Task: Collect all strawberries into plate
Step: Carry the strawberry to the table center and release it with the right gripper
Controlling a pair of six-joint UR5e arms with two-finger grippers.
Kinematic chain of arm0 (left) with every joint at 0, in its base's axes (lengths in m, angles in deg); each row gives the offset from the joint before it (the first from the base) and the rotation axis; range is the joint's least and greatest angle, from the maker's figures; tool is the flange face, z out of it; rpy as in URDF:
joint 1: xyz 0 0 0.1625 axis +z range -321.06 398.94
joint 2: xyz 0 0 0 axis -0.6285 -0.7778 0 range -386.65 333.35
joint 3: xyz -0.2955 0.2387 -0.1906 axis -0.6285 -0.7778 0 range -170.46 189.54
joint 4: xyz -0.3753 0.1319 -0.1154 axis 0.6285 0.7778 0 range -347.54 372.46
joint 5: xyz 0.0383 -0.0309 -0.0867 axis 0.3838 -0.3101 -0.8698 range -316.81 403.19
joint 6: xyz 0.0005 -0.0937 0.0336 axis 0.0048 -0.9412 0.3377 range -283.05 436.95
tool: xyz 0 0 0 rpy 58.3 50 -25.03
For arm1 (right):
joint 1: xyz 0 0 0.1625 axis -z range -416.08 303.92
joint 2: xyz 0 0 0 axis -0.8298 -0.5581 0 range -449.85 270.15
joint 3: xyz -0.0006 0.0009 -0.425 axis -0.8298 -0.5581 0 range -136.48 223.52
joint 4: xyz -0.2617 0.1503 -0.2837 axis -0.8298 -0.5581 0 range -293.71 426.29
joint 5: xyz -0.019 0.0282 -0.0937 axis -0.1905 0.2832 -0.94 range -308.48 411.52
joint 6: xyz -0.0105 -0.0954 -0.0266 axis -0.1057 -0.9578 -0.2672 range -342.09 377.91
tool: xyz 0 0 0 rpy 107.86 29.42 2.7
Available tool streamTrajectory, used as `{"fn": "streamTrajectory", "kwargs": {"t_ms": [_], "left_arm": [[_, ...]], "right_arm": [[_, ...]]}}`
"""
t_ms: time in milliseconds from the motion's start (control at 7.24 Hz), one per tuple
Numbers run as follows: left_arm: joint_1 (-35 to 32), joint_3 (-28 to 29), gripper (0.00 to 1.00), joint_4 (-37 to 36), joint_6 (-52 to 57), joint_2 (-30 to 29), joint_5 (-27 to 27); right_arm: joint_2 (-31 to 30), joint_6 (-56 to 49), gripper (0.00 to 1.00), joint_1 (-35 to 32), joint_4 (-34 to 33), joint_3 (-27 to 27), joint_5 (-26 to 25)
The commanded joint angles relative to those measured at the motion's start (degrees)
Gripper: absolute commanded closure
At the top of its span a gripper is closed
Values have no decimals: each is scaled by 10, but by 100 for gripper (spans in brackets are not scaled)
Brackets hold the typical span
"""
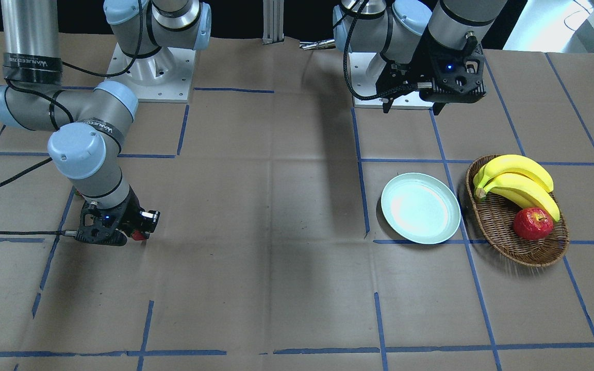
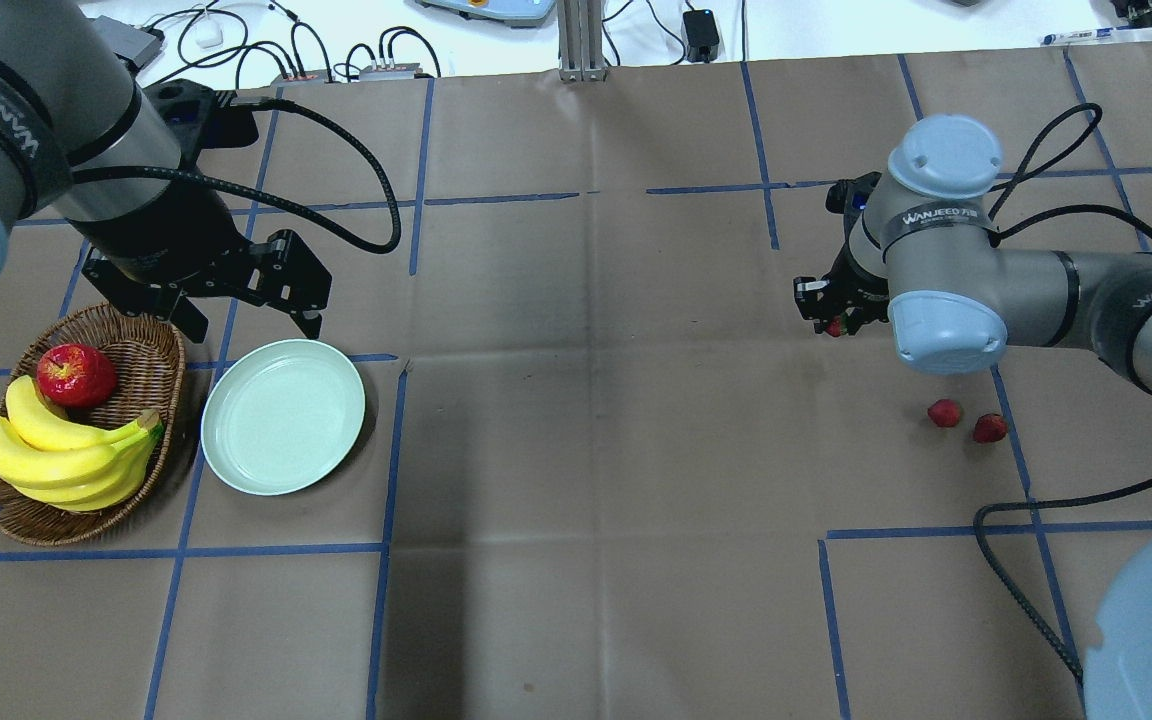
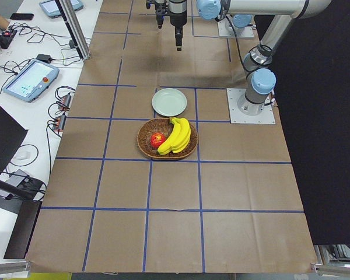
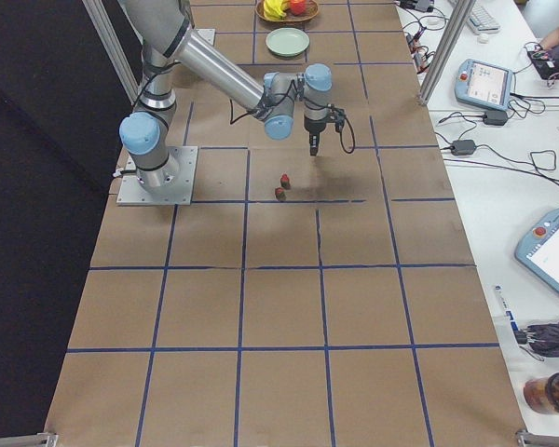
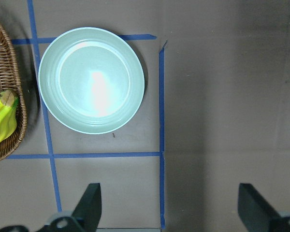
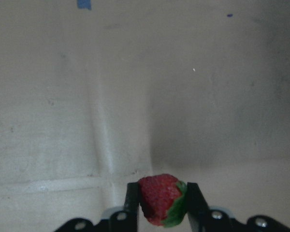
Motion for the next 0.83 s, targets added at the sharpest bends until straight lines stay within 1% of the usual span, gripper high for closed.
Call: {"fn": "streamTrajectory", "kwargs": {"t_ms": [0,138,414,552,691], "left_arm": [[0,0,0,1,1,0,1],[0,0,0,1,1,0,0],[0,0,0,1,2,0,0],[0,0,0,1,2,0,-1],[0,0,0,1,1,0,-2]], "right_arm": [[-5,58,95,-64,41,-39,14],[5,121,95,-125,40,-53,29],[46,242,95,-217,35,-82,50],[63,285,95,-251,35,-90,54],[69,301,95,-268,34,-98,63]]}}
